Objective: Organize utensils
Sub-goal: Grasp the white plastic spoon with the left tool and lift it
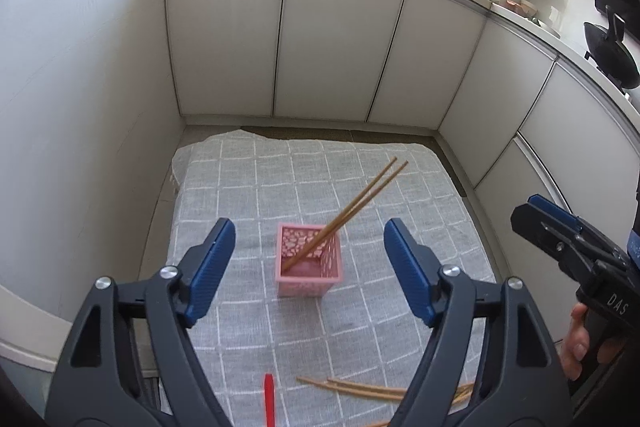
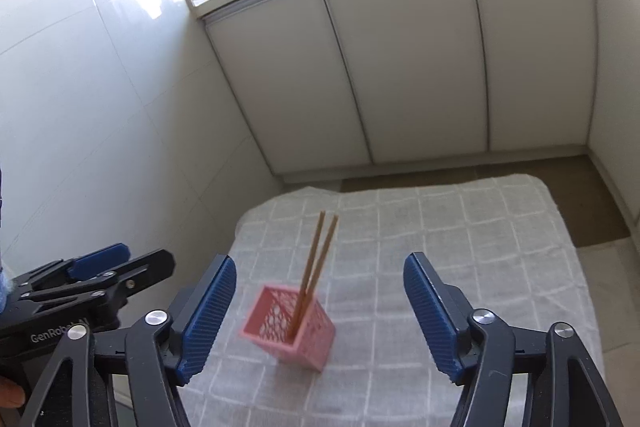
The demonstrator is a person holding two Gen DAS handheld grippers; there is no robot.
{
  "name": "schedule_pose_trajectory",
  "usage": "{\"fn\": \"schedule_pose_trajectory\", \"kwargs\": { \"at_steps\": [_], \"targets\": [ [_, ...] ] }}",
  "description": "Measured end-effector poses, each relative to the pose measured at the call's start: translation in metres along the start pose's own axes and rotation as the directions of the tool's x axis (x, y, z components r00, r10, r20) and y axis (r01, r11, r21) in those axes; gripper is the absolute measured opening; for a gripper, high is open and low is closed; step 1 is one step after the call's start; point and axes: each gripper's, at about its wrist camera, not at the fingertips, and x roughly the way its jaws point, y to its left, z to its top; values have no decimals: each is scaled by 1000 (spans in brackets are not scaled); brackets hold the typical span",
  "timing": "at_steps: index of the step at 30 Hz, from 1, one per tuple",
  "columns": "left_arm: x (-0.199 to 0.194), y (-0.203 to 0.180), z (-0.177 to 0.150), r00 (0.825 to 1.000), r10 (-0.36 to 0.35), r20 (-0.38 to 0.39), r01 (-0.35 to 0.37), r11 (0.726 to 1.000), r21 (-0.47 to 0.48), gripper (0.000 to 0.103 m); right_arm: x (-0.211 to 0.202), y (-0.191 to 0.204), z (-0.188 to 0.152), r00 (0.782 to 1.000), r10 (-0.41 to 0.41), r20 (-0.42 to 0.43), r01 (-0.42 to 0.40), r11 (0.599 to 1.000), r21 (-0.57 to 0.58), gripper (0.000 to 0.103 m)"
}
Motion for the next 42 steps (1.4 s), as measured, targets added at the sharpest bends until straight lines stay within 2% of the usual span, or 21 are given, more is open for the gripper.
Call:
{"fn": "schedule_pose_trajectory", "kwargs": {
  "at_steps": [4, 8, 12, 19, 23, 29, 33, 37, 39, 42],
  "targets": [
    [-19, 12, -27, 998, 7, -67, -10, 999, -35, 80, -25, 9, -20, 999, -14, -35, 13, 1000, -18, 83],
    [-36, 20, -61, 991, 41, -129, -44, 999, -26, 80, -47, 20, -44, 998, -21, -63, 18, 999, -42, 87],
    [-48, 31, -98, 978, 100, -181, -101, 995, 1, 80, -59, 28, -73, 995, -18, -98, 12, 998, -62, 88],
    [-53, 58, -167, 952, 117, -283, -117, 993, 16, 80, -63, 34, -132, 982, -22, -185, 6, 996, -84, 89],
    [-52, 68, -207, 926, 109, -362, -94, 994, 59, 80, -56, 38, -163, 972, -4, -236, -16, 996, -85, 89],
    [-40, 57, -263, 866, 98, -490, 18, 974, 227, 79, -47, 34, -198, 953, -11, -302, -8, 998, -63, 89],
    [-28, 53, -292, 822, 90, -562, 88, 956, 282, 76, -39, 32, -209, 935, -43, -352, 22, 998, -63, 89],
    [-10, 55, -311, 783, 120, -610, 92, 948, 304, 64, -34, 26, -215, 921, -63, -385, 49, 998, -45, 89],
    [-7, 52, -313, 785, 165, -597, 69, 934, 349, 63, -32, 24, -217, 915, -67, -398, 59, 998, -34, 89],
    [-2, 52, -312, 774, 144, -616, 84, 942, 325, 52, -31, 24, -219, 911, -70, -406, 63, 998, -31, 89]
  ]
}}
